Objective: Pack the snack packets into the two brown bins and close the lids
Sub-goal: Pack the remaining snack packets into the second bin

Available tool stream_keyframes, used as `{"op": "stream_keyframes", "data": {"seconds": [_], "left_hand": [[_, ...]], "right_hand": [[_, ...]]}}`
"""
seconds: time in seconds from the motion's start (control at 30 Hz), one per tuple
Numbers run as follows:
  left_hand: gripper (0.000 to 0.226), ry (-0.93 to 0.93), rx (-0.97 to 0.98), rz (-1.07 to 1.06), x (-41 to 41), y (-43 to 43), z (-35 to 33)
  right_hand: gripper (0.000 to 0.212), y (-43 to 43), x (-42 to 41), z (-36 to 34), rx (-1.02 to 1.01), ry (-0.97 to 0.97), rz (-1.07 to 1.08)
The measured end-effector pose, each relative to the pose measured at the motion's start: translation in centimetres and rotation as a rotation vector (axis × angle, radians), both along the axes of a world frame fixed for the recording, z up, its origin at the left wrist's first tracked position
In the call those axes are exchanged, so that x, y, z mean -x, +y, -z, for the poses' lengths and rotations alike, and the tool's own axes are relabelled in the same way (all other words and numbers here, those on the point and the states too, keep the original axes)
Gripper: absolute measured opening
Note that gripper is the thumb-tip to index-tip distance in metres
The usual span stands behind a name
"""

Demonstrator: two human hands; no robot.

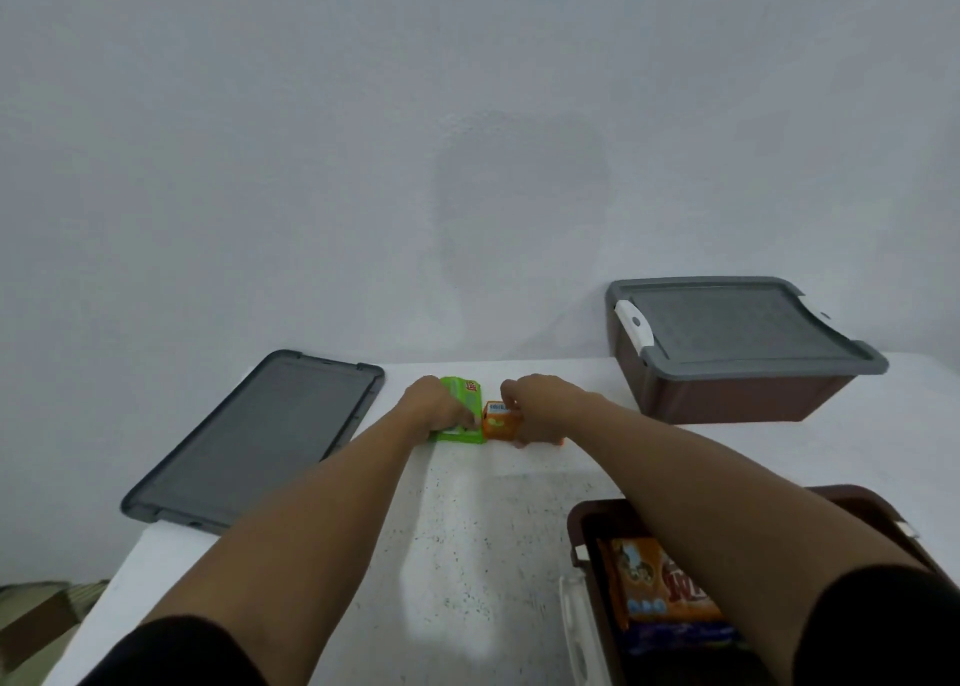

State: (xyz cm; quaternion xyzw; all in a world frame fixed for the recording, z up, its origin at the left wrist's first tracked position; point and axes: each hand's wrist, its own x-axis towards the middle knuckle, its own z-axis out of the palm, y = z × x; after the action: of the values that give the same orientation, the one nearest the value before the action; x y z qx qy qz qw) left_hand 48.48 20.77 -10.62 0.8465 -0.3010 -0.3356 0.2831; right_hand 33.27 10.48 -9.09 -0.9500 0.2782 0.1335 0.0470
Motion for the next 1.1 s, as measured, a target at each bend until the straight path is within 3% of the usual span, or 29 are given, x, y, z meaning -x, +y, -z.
{"op": "stream_keyframes", "data": {"seconds": [0.07,0.23,0.3,0.37,0.5,0.67,0.8,1.1], "left_hand": [[0.036,0.143,0.051,-0.040,-0.1,0.4,-0.2],[0.018,0.287,0.122,0.018,0.1,2.0,-1.2],[0.024,0.397,0.194,0.022,0.0,2.5,-1.6],[0.031,0.440,0.239,0.071,0.1,2.8,-2.3],[0.015,0.383,0.300,0.172,1.4,3.4,-4.9],[0.030,0.358,0.380,0.267,3.4,3.9,-7.7],[0.047,0.195,0.360,0.412,6.5,4.3,-9.9],[0.042,-0.169,0.248,0.601,17.5,5.4,-13.1]], "right_hand": [[0.042,0.5,0.1,-0.7,-0.016,0.010,-0.007],[0.037,0.9,1.4,-2.3,-0.085,-0.105,0.032],[0.023,0.8,1.9,-3.0,-0.108,-0.119,0.066],[0.026,0.9,2.5,-4.0,-0.165,-0.162,0.121],[0.030,1.1,4.1,-6.7,-0.294,-0.265,0.196],[0.019,-0.2,7.3,-9.1,-0.486,-0.391,0.319],[0.014,-1.4,11.1,-10.5,-0.618,-0.466,0.346],[0.016,-2.2,22.6,-13.4,-0.697,-0.417,0.238]]}}
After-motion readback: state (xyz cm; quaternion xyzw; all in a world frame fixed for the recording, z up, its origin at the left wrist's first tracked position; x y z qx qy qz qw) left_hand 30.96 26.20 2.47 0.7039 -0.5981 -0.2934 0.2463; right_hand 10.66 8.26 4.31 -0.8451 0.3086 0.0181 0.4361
